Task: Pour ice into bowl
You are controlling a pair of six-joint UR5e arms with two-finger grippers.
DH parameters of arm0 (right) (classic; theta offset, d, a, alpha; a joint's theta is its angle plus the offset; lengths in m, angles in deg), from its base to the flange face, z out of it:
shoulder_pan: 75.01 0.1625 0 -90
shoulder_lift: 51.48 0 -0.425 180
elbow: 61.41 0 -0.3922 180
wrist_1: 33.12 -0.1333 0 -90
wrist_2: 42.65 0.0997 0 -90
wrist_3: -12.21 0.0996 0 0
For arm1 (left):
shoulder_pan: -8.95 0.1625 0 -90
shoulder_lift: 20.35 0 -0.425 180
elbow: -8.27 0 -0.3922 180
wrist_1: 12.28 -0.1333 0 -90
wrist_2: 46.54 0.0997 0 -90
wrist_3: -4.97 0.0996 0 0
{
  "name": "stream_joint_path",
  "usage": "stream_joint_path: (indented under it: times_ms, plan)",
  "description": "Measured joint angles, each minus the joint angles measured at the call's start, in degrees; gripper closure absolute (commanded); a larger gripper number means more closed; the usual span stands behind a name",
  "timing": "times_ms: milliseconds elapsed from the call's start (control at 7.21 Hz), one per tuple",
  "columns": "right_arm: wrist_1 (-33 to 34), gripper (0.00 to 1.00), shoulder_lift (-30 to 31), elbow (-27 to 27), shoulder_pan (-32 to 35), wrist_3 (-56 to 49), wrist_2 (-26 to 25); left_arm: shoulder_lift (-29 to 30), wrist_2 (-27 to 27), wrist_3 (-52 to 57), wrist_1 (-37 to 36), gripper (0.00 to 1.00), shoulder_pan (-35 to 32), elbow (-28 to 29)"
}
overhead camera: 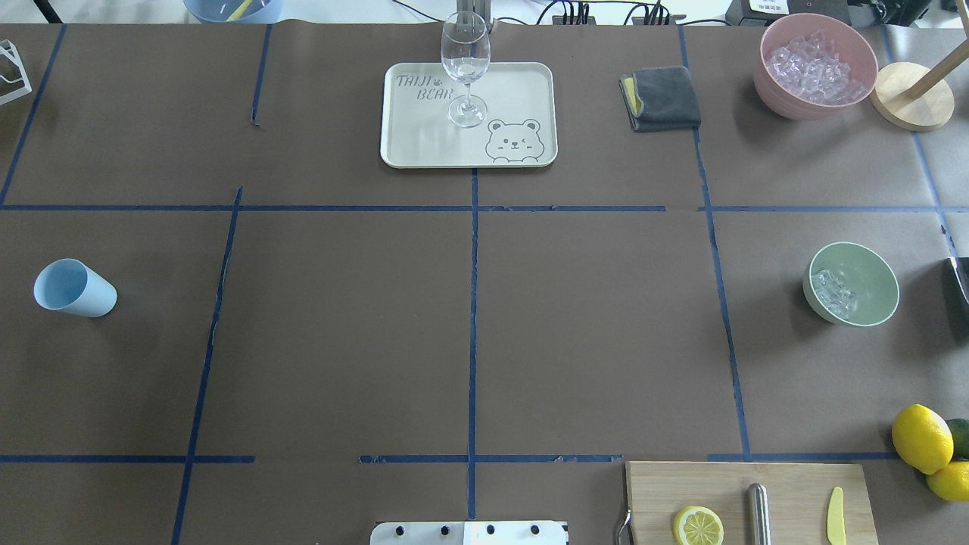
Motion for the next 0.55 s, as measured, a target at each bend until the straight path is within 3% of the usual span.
stream_joint_path:
  times_ms: [555]
  plan:
    - [0.1,0.00,0.4,-0.4,0.1,-0.1,-0.3,0.2,0.1,-0.6,0.1,0.00,-0.5,0.1]
